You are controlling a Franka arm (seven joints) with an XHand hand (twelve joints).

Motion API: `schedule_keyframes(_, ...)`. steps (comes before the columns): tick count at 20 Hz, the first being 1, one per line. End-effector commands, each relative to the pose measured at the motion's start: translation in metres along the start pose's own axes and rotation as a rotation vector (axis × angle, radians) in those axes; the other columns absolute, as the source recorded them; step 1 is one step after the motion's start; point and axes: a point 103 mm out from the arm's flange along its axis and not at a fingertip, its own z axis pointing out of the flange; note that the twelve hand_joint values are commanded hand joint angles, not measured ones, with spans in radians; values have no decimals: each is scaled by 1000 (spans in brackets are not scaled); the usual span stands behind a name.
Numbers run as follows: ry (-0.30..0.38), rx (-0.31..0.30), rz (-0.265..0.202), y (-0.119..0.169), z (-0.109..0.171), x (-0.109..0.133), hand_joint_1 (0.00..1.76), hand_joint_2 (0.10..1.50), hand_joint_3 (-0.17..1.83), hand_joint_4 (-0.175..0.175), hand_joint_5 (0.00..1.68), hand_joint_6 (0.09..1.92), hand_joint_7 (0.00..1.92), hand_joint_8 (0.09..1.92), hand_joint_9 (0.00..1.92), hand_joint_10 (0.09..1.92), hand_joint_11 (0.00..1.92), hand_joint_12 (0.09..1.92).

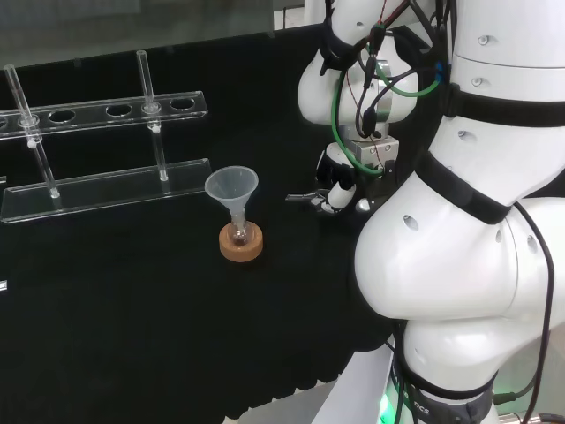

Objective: Pick up the weighing funnel.

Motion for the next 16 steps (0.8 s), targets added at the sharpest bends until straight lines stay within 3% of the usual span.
schedule_keyframes(1,4,-1,10,-1,0,-1,1154,692,510,133,1380,402,1419,385,1361,300,909,1021)
schedule_keyframes(9,18,-15,27,1,-1,-2,1169,641,581,110,1433,327,1465,342,1390,281,983,969)
schedule_keyframes(16,36,-36,35,1,-5,-3,1189,602,639,35,1470,281,1508,312,1427,277,1066,905)
